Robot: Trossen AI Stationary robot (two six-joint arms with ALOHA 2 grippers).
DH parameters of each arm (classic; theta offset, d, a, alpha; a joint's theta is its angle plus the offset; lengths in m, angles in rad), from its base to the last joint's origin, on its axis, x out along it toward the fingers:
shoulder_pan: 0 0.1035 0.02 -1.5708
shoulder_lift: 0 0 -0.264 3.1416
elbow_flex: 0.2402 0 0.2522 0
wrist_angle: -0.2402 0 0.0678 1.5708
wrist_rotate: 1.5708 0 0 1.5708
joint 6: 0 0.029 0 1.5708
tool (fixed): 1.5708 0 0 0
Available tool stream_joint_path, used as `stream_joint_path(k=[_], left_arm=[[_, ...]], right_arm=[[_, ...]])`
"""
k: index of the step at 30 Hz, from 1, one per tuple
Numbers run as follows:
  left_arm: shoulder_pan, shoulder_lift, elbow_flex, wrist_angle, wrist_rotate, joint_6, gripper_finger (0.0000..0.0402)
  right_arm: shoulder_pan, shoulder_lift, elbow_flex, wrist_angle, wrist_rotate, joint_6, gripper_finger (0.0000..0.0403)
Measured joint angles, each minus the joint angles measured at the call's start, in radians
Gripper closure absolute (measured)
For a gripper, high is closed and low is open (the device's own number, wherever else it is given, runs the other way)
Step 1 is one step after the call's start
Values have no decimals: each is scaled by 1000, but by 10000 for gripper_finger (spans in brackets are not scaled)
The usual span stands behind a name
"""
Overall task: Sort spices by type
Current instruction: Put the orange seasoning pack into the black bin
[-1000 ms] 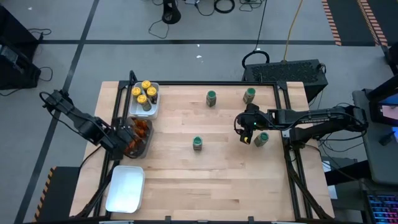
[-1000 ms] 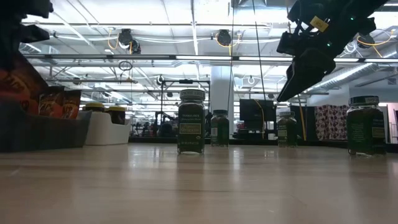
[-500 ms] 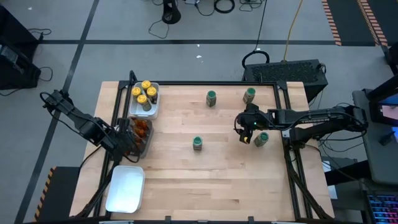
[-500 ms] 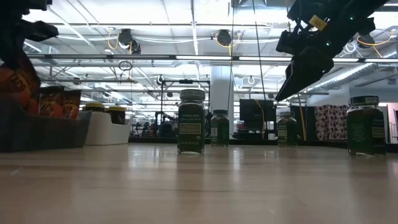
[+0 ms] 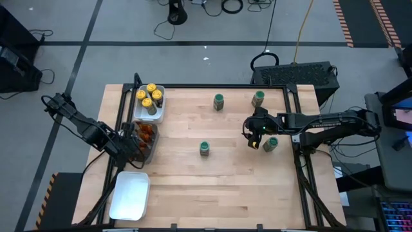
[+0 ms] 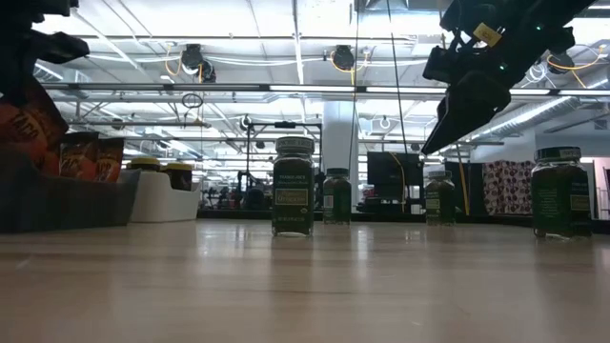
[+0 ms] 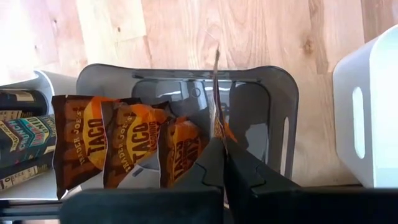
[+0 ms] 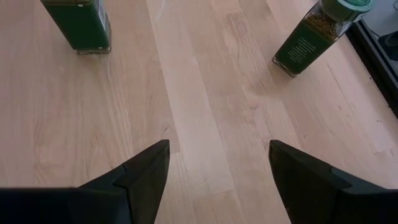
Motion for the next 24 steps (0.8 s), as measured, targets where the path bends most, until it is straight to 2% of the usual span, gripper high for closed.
stream_joint_path(k=[8, 14, 24], left_arm=[[0, 0, 0, 0, -10, -6, 392], [0, 0, 0, 1, -68, -8, 390], [0, 12, 0, 0, -72, -11, 389]], right_arm=[[0, 0, 0, 0, 0, 0, 145], [0, 0, 0, -1, 0, 0, 145], [0, 0, -1, -1, 0, -3, 145]])
